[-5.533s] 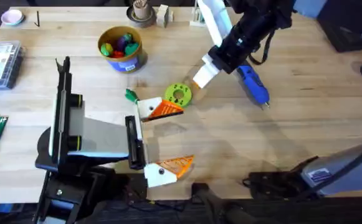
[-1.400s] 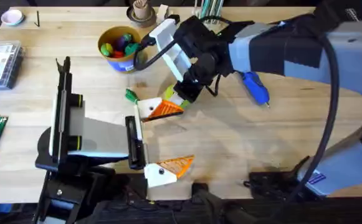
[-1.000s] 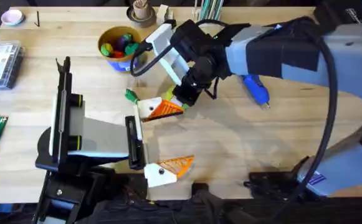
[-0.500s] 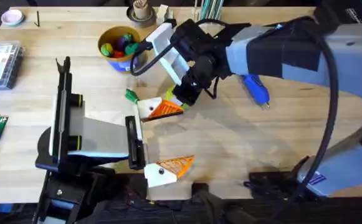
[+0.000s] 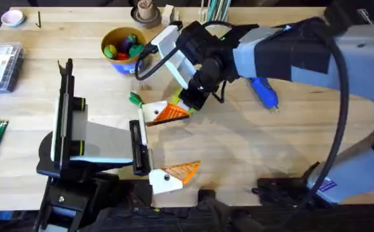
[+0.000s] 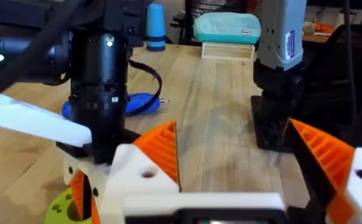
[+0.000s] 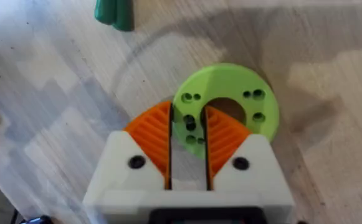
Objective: Pick up the gripper from the table and insert it into the empty holder that is missing its gripper. Then pick up a screw, insert it into the mounting hole, and use the screwdriver to tighten it. Finally, clean up the table by picking up the vegetable and placing it into the bucket.
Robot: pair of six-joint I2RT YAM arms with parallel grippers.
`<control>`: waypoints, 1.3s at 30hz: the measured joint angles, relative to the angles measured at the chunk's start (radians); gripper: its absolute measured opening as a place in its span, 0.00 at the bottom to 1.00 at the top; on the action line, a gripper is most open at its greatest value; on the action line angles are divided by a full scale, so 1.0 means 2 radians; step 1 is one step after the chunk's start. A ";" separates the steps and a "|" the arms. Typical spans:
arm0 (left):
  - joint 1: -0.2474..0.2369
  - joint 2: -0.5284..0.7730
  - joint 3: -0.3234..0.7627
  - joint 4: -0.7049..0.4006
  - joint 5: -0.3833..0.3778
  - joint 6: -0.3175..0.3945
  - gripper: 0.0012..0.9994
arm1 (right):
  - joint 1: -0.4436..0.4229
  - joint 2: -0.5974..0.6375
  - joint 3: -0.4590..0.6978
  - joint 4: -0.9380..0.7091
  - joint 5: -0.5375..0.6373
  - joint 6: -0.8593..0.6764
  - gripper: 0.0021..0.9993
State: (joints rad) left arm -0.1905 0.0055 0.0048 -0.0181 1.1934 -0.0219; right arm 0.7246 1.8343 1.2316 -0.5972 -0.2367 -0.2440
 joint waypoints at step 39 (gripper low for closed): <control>0.000 0.000 0.000 0.000 0.000 0.000 0.99 | -0.001 -0.006 0.000 -0.009 0.012 0.000 0.37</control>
State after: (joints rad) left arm -0.1905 0.0055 0.0048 -0.0181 1.1934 -0.0219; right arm 0.7235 1.8225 1.2312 -0.6151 -0.2131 -0.2436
